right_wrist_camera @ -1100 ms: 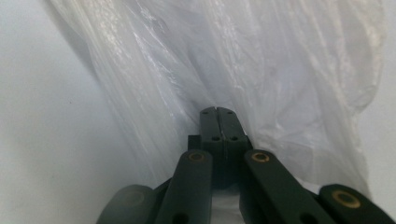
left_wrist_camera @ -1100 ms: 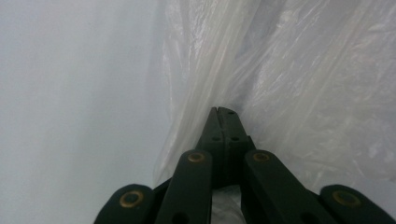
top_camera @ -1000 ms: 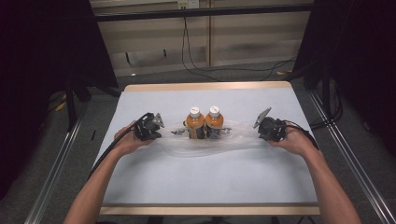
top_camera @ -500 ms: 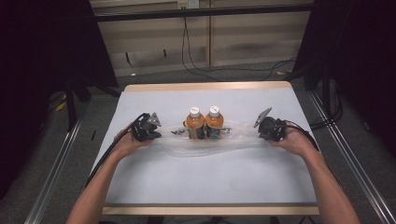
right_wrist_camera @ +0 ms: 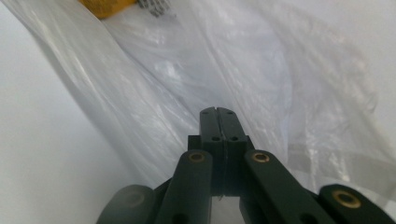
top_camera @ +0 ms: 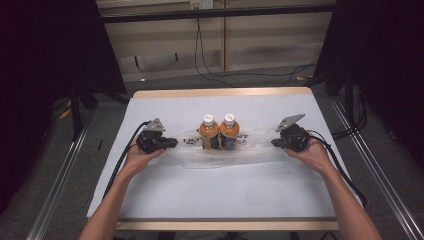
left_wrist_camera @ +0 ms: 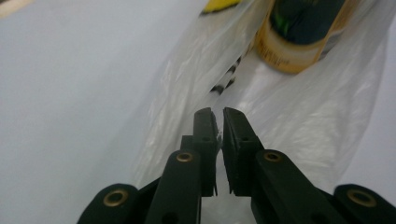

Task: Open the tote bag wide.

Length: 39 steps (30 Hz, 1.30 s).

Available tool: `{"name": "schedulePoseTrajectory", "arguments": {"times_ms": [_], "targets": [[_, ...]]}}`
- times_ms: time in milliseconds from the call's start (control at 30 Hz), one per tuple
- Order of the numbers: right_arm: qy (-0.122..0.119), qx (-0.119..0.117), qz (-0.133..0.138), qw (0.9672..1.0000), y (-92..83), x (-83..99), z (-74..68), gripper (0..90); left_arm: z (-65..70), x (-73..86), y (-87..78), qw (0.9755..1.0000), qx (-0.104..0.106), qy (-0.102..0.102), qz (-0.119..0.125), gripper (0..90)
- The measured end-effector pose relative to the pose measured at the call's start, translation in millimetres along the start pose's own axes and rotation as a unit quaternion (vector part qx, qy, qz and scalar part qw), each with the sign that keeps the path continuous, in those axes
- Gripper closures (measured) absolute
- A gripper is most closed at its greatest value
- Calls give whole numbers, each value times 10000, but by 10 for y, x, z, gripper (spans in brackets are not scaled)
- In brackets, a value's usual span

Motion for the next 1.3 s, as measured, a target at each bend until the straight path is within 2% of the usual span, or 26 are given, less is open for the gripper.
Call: {"name": "schedulePoseTrajectory", "arguments": {"times_ms": [33, 67, 100, 133, 200, 267, 300, 333, 367, 433, 467, 533, 667, 733, 800, 867, 933, 1000, 1133, 1200, 1233, 1300], "targets": [[16, 4, 87, 10000, -9, -10, -8, 900, 4, 0, -18, 10000, -52, -25, 3, 822], [40, 30, 161, 9999, -22, -17, -9, 900, -6, -10, -55, 9998, -5, -85, 182, 815], [88, -28, 312, 9995, -27, -27, -15, 900, -2, -12, -75, 9996, 42, -132, 242, 816], [131, 1, 360, 9993, -35, -32, -20, 900, 4, -17, -106, 9996, -33, -125, 247, 817], [203, -49, 559, 9982, -49, -47, -29, 900, 24, -39, -158, 9990, 33, -155, 409, 816], [189, -38, 594, 9980, -68, -75, -39, 900, 49, -71, -201, 9985, 77, -127, 525, 813], [276, -94, 703, 9971, -102, -90, -36, 900, 59, -84, -218, 9981, 91, -136, 590, 813], [309, -104, 821, 9961, -117, -102, -29, 900, 72, -101, -244, 9978, 43, -132, 644, 813], [375, -138, 913, 9950, -141, -113, -23, 900, 98, -116, -255, 9972, 109, -180, 713, 813], [481, -191, 1089, 9927, -189, -129, -21, 900, 146, -140, -281, 9968, 183, -137, 764, 820], [496, -200, 1147, 9920, -211, -136, -26, 900, 177, -150, -286, 9967, 243, -82, 768, 851], [517, -199, 1239, 9907, -255, -152, -40, 900, 244, -180, -281, 9957, 345, -106, 858, 875], [486, -333, 1340, 9892, -284, -202, -110, 900, 415, -259, -214, 9957, 501, 85, 771, 900], [425, -382, 1300, 9899, -257, -234, -149, 900, 512, -288, -149, 9954, 624, 209, 699, 900], [350, -439, 1276, 9902, -226, -278, -190, 900, 582, -308, -82, 9956, 652, 354, 566, 900], [220, -504, 1226, 9909, -176, -356, -248, 900, 659, -346, 1, 9955, 708, 396, 498, 900], [109, -570, 1157, 9916, -132, -420, -283, 900, 720, -392, 59, 9958, 655, 529, 371, 900], [17, -569, 1070, 9926, -79, -499, -306, 900, 778, -454, 112, 9965, 516, 615, 239, 900], [-72, -727, 1044, 9918, -4, -615, -325, 900, 933, -593, 219, 9947, 570, 849, 119, 900], [-123, -730, 911, 9931, 44, -661, -327, 900, 1031, -675, 302, 9934, 643, 943, 89, 900], [-149, -706, 844, 9938, 69, -682, -318, 900, 1053, -700, 322, 9927, 582, 1059, 0, 900], [-148, -685, 739, 9948, 94, -724, -282, 900, 1114, -754, 394, 9912, 592, 1175, -131, 900]]}}
Point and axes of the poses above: each handheld gripper's, and its own axes: y roughly forward along the jaws, x roughly out of its underside, z roughly to its right, the point moved 4 cm from there along y, roughly forward along the jaws, and after that the axes turned 4 degrees about -y, right-handed, at the moved point
